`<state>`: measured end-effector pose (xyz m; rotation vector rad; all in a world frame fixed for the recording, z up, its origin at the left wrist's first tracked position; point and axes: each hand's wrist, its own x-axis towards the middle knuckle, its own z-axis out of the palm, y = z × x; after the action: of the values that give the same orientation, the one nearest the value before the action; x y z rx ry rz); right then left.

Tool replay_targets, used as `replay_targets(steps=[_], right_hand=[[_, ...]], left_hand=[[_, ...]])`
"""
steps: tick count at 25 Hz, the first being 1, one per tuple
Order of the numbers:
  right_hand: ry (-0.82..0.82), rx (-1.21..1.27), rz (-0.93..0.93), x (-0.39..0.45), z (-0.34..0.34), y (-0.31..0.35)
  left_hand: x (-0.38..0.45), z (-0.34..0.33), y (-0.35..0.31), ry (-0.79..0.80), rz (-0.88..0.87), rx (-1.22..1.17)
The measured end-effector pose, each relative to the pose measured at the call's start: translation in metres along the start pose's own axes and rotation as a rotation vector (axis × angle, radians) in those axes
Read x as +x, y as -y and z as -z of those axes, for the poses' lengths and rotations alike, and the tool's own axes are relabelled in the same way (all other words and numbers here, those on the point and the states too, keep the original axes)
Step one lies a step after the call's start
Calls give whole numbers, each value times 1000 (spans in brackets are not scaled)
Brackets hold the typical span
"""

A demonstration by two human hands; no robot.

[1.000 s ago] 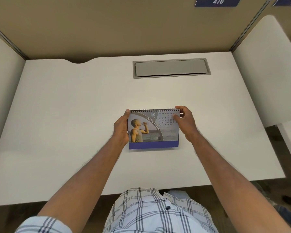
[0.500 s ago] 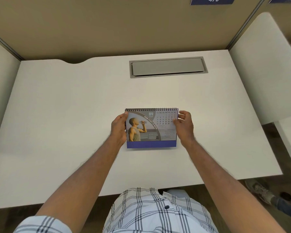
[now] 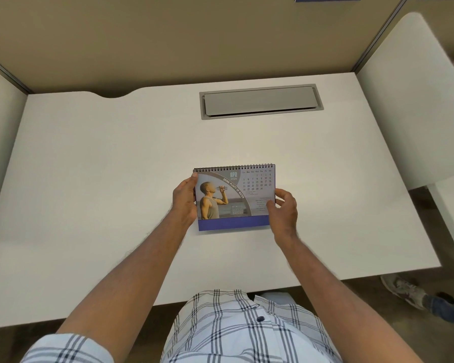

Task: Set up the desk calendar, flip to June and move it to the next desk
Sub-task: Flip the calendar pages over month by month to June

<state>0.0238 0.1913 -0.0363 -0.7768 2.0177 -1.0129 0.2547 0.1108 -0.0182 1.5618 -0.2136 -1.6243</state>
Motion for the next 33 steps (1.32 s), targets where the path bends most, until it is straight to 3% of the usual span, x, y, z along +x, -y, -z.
replay_targets(steps=[7, 14, 19, 23, 33], right_hand=[[-3, 169, -53, 3, 8, 18], [70, 377, -99, 9, 27, 53], [134, 494, -124, 24, 35, 82], [206, 537, -117, 35, 33, 90], [293, 131, 44, 43, 16, 65]], left_hand=[[-1, 0, -2, 23, 5, 9], [-1, 8, -7, 100, 159, -36], [-5, 8, -4, 131, 7, 61], [-2, 1, -3, 1, 66, 23], [4, -4, 0, -49, 49, -6]])
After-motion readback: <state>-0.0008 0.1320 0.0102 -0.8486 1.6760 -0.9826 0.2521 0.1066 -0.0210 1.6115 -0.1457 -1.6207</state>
